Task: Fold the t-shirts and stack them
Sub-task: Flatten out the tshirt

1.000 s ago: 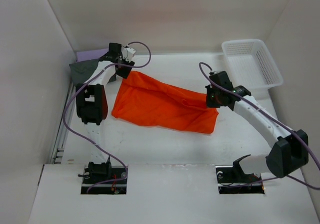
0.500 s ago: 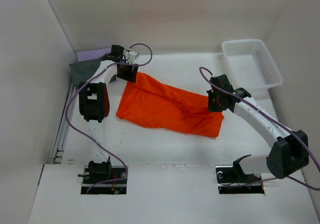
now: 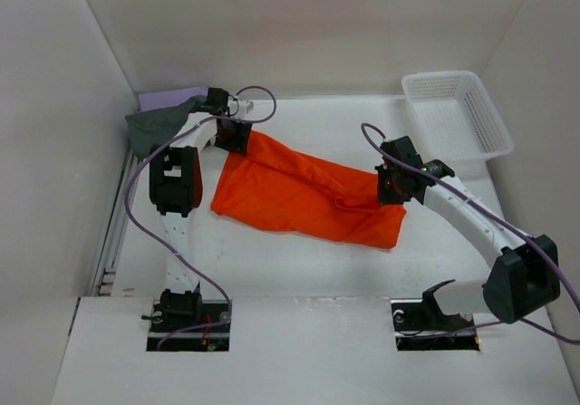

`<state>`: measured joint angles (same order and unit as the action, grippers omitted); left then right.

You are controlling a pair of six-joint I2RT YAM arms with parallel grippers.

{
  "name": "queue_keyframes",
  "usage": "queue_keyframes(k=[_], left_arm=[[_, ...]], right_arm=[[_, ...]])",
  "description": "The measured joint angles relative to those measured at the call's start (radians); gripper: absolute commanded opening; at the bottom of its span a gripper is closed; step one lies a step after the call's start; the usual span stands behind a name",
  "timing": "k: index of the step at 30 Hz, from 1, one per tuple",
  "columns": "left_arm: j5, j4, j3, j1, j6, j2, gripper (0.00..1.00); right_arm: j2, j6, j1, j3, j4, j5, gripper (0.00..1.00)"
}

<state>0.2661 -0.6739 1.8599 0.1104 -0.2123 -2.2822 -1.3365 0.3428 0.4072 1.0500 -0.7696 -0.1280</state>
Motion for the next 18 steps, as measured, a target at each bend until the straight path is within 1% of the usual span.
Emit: queue_keyframes(k=[6, 9, 11, 18], left_arm=[[-0.017, 0.024, 0.0, 0.003, 0.008, 0.0, 0.51], [-0.019, 0.042, 0.0, 0.003, 0.016, 0.0, 0.46], [-0.019, 0.046, 0.0, 0.003, 0.019, 0.0, 0.4], [-0.018, 0.045, 0.0, 0.003, 0.028, 0.0, 0.05]], right_arm=[[0.0, 0.0, 0.0, 0.0, -0.003, 0.0, 0.0], [0.0, 0.0, 0.0, 0.0, -0.005, 0.0, 0.0], [0.0, 0.0, 0.0, 0.0, -0.006, 0.0, 0.0], [0.0, 0.0, 0.0, 0.0, -0.008, 0.0, 0.0]])
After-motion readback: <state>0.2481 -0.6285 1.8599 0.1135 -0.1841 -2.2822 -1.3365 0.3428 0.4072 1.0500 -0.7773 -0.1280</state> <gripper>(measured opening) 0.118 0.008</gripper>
